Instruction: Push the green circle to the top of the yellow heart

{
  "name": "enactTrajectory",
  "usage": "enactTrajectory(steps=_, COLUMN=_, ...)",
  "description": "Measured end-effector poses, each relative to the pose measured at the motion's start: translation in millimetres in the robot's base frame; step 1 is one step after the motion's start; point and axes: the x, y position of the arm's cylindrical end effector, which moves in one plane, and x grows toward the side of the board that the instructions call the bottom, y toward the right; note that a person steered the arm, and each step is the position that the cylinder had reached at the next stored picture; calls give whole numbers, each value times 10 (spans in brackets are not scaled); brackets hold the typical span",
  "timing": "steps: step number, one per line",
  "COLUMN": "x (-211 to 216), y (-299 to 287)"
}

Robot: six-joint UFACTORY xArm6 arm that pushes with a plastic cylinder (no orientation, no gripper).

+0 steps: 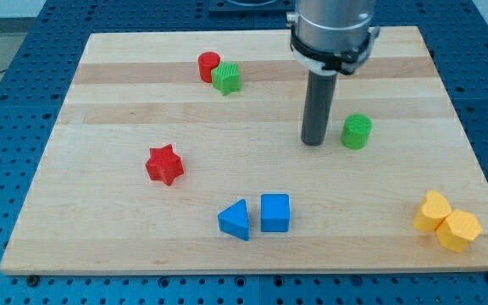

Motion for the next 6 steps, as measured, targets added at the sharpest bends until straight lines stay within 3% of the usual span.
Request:
enactTrajectory(steps=1, x=117, y=244)
enactTrajectory(steps=3, x=-295, y=461)
enactTrajectory(steps=5, x=-339, y=399)
enactTrajectory(steps=6, x=-342, y=686)
